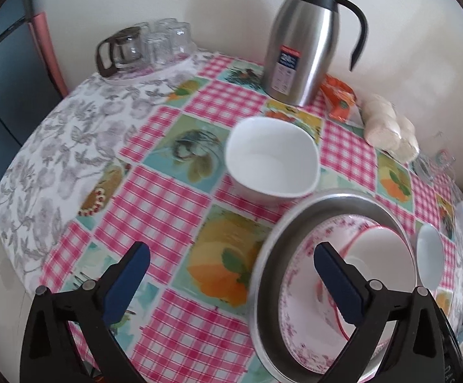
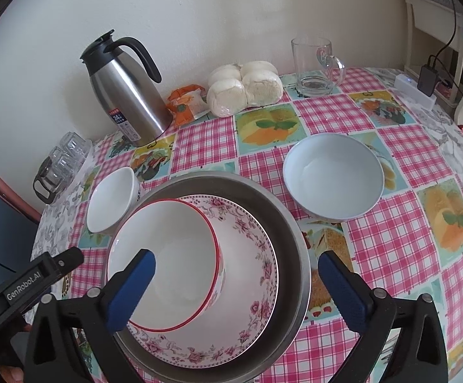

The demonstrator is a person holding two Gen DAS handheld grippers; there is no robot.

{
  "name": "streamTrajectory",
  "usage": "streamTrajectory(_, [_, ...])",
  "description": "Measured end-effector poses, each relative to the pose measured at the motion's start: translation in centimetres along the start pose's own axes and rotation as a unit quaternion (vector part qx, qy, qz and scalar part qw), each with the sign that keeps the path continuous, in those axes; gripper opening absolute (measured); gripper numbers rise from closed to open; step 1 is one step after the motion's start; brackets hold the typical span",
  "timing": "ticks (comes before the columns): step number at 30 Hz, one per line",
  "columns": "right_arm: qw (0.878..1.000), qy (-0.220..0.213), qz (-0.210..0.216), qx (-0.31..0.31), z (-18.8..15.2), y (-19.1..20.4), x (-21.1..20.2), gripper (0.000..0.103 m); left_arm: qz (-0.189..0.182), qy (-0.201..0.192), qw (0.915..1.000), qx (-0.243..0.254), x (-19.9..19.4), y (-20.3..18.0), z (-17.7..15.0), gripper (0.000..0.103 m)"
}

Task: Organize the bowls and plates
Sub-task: 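Open the right tool to release the bowl and withdraw, then move the open right tool toward the white square bowl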

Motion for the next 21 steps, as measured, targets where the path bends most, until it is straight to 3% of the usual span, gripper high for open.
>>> streamTrajectory(14, [0.998, -0.028, 0.002, -0.052, 0.6, 2.6, -0.8, 0.103, -0.029, -0.057, 0.9974, -0.035, -2.0, 1.6, 2.4, 0.102])
streamTrajectory(21, [0.994, -0.048, 0.021, -0.094, 0.8, 5.7, -1.2, 0.103, -0.038, -0.123, 0.9902, -0.054, -4.5, 2.9, 4.4, 0.102])
Point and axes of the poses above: each gripper's, at about its wrist camera, not at the fingertips, and x roughly the way its jaws point, y to its left, z to its top, the point moved 8 cm from there along x, roughly the way its jaws point, and after that the axes turned 9 degrees about z, right-handed, at the moved point
